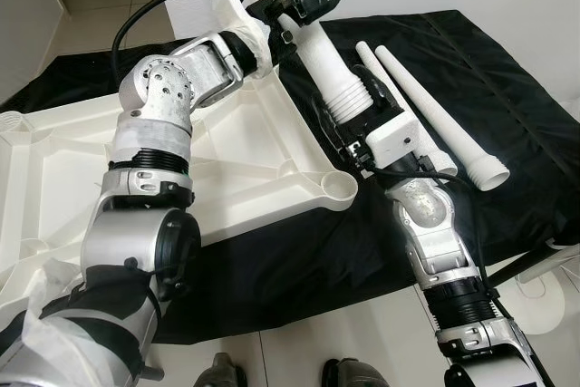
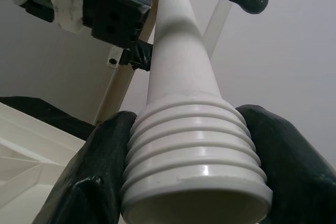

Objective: Building children table

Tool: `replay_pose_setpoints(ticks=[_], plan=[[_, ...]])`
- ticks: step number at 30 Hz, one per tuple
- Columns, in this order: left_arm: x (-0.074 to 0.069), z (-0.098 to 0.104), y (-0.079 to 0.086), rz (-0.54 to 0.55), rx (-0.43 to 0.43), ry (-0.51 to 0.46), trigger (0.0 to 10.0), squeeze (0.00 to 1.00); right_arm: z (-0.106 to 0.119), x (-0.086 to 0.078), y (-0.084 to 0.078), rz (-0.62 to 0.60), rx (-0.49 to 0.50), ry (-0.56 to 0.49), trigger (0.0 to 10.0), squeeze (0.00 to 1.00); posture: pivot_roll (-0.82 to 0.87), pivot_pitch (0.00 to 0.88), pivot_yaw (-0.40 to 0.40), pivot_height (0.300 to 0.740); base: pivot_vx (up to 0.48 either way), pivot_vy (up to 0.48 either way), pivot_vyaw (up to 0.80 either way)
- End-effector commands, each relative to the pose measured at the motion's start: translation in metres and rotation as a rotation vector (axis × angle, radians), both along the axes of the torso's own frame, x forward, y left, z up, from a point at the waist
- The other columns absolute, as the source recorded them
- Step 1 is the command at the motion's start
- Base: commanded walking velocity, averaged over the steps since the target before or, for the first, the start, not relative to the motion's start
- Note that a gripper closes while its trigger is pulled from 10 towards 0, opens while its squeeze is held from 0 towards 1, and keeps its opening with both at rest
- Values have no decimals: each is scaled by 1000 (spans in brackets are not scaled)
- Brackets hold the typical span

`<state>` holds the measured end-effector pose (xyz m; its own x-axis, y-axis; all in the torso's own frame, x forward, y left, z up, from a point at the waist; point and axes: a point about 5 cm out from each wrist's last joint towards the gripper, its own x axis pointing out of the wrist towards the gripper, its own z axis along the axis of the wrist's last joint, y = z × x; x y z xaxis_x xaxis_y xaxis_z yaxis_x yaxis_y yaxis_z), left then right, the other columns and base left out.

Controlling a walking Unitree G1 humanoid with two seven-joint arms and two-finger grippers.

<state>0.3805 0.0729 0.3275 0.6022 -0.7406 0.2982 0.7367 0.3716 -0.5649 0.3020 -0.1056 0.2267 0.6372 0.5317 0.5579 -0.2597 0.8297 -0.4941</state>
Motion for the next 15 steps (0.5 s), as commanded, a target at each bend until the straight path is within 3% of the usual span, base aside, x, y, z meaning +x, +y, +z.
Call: replay_pose_setpoints(ticks=[1, 8, 9, 10, 11, 15], plan=[[-7, 13, -3, -142, -60, -134, 10000, 0, -4, -3, 5, 29, -21, -1, 10000, 0, -124, 57, 75, 740, 0, 0, 0], [8, 16, 15, -33, -60, -93, 10000, 0, -10, -8, 8, 39, -32, 13, 10000, 0, -124, 69, 80, 740, 0, 0, 0], [13, 18, 23, 18, -53, -78, 8667, 0, -12, -10, 9, 41, -32, 19, 10000, 0, -124, 69, 80, 740, 0, 0, 0], [13, 18, 23, 18, -53, -78, 8667, 0, -12, -10, 9, 41, -32, 19, 10000, 0, -124, 69, 80, 740, 0, 0, 0], [16, 18, 29, 55, -34, -59, 0, 0, -13, -11, 9, 42, -33, 22, 10000, 0, -121, 71, 83, 740, 0, 0, 0], [20, 18, 35, 87, -17, -31, 0, 0, -15, -12, 10, 42, -30, 26, 10000, 0, -117, 71, 83, 740, 0, 0, 0]])
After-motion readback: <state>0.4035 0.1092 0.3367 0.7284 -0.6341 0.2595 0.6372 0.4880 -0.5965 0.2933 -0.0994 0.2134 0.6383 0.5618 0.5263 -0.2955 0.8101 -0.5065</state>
